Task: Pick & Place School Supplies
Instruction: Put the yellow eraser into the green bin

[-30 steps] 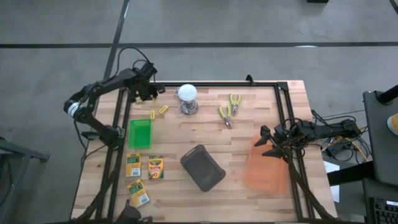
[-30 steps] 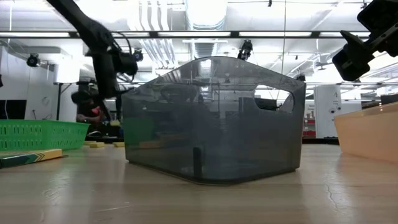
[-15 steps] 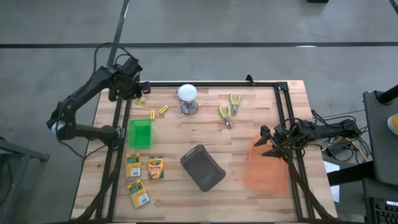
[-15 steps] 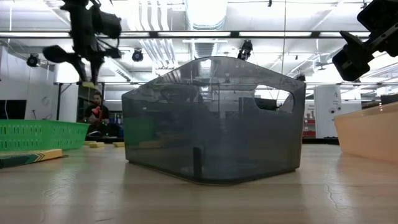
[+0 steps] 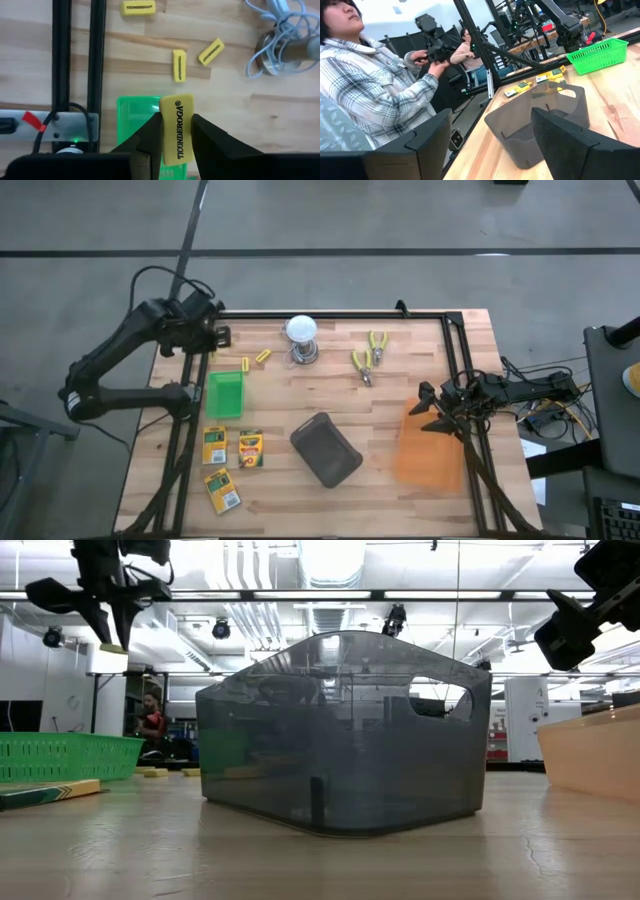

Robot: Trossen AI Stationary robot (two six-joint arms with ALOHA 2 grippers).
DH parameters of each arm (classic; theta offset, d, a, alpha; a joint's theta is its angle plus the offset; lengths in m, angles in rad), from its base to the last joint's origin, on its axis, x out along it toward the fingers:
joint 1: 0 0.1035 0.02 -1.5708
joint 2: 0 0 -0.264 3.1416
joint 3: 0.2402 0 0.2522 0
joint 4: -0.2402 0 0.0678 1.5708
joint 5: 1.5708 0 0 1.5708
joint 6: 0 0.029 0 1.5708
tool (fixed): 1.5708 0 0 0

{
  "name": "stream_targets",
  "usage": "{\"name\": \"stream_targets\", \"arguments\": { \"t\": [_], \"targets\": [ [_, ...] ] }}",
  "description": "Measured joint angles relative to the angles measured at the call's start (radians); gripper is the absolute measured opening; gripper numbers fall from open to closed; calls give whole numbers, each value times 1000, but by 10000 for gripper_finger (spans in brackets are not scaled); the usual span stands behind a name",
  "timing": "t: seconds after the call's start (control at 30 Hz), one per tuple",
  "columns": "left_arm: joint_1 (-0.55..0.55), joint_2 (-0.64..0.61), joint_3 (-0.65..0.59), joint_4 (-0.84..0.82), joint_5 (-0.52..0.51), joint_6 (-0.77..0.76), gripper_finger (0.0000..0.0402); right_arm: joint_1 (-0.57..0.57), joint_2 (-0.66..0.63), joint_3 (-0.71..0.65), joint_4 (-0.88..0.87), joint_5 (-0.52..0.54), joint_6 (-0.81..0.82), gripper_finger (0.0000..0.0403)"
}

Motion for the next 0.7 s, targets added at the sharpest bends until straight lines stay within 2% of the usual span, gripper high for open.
{"name": "stream_targets", "arguments": {
  "t": [0.33,0.5,0.7],
  "targets": [
    [-134,2,-72,-24,-2,-93,92,0,-1,0,0,0,0,258],
    [-165,2,-190,22,22,-142,92,0,-1,0,0,0,0,261],
    [-165,2,-367,172,105,-142,92,0,-1,0,0,0,0,268]
  ]
}}
